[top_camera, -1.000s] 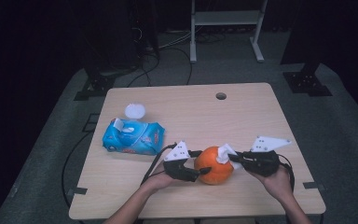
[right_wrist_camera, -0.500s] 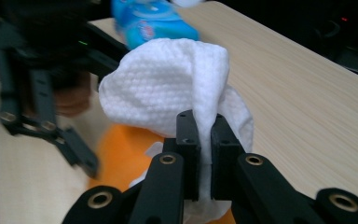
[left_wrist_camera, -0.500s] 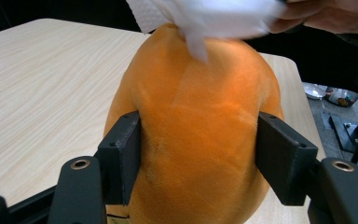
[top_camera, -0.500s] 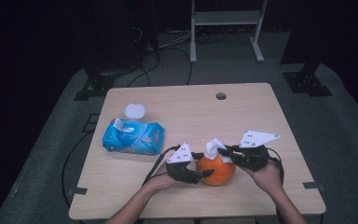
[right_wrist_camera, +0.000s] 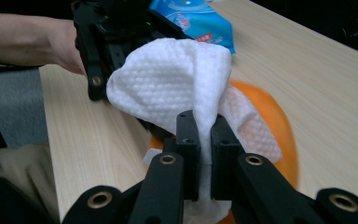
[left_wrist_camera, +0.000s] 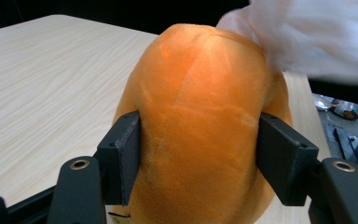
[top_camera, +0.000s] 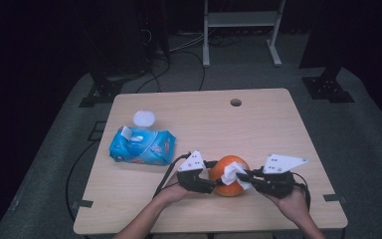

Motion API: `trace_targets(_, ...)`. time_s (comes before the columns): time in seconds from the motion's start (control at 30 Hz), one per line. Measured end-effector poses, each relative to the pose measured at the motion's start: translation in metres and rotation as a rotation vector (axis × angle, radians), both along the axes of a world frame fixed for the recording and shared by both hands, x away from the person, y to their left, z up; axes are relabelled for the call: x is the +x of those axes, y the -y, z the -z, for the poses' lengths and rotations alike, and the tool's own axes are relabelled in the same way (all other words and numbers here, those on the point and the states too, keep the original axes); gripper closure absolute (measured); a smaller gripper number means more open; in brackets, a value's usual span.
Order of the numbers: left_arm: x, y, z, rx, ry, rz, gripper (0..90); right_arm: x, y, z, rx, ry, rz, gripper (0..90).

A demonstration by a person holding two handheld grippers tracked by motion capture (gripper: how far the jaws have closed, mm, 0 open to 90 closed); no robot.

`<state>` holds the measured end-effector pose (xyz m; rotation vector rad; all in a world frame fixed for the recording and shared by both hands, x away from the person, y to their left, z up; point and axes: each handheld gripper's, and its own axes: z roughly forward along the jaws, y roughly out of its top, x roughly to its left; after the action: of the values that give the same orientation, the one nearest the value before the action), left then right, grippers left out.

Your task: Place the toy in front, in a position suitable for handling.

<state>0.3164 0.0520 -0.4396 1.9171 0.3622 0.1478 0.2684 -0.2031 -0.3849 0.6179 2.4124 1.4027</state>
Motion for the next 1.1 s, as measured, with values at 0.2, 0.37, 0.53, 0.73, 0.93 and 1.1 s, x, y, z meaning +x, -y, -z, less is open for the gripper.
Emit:
trace_targets(0.2, -0.006, 0.004, 0.000, 0.015, 0.024, 0.017, 36.3, 0.018, -0.026, -0.010, -0.072, 0.040, -0.005, 84.2)
trace_targets(0.37, -0.008, 0.006, 0.000, 0.018, 0.045, 0.018, 36.1, 0.036, -0.016, -0.013, -0.087, 0.031, 0.055, 84.3)
trace_targets(0.53, -0.005, 0.003, 0.000, 0.008, 0.025, 0.000, 35.4, 0.033, 0.005, -0.008, -0.073, 0.032, 0.106, 84.3)
trace_targets(0.73, -0.006, 0.005, 0.000, 0.016, 0.024, -0.005, 35.3, 0.012, 0.021, 0.002, -0.046, 0.013, 0.119, 84.3)
trace_targets(0.93, -0.005, 0.007, 0.000, 0.015, 0.011, -0.013, 35.4, -0.002, 0.000, -0.004, -0.068, 0.031, 0.031, 84.2)
trace_targets(1.1, -0.013, 0.014, 0.000, 0.021, 0.040, 0.016, 35.7, 0.005, -0.028, -0.012, -0.113, 0.058, 0.005, 84.3)
